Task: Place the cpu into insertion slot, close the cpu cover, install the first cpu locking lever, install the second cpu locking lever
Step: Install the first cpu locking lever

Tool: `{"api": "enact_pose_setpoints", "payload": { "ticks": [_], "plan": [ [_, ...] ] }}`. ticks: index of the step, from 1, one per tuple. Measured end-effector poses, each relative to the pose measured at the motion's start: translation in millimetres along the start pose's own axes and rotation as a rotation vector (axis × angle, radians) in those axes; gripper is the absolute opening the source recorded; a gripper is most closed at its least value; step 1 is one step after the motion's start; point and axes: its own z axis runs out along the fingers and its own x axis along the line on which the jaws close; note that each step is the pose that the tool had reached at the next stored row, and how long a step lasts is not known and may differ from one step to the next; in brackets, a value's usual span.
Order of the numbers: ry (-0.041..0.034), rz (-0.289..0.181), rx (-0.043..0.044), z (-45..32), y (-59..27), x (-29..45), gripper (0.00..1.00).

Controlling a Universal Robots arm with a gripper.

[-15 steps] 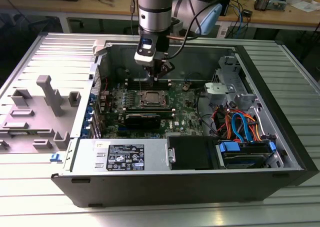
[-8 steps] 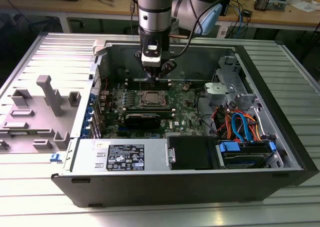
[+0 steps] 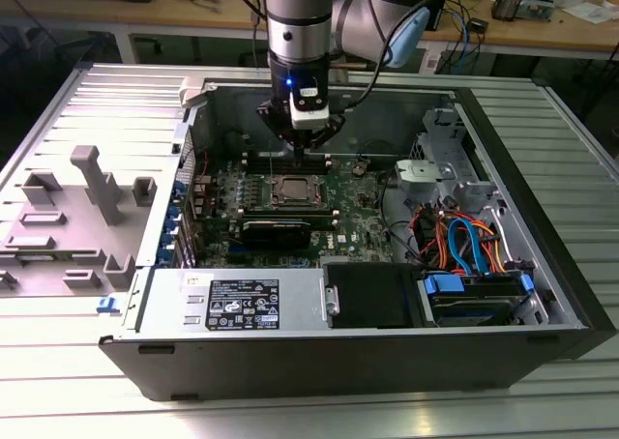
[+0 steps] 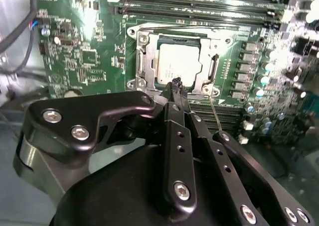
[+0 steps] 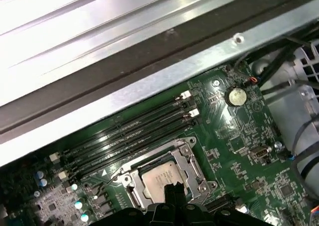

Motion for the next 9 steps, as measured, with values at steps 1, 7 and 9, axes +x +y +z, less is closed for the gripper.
{"api": "enact_pose_setpoints", "payload": {
  "ticks": [1, 7, 9],
  "plan": [
    [-0.0003, -0.034, -0.0021, 0.0, 0.0, 0.0, 0.11],
    [0.0055, -0.151, -0.007, 0.1, 0.0, 0.0, 0.11],
    [0.0237, -0.178, -0.0036, 0.1, 0.0, 0.0, 0.11]
  ]
}}
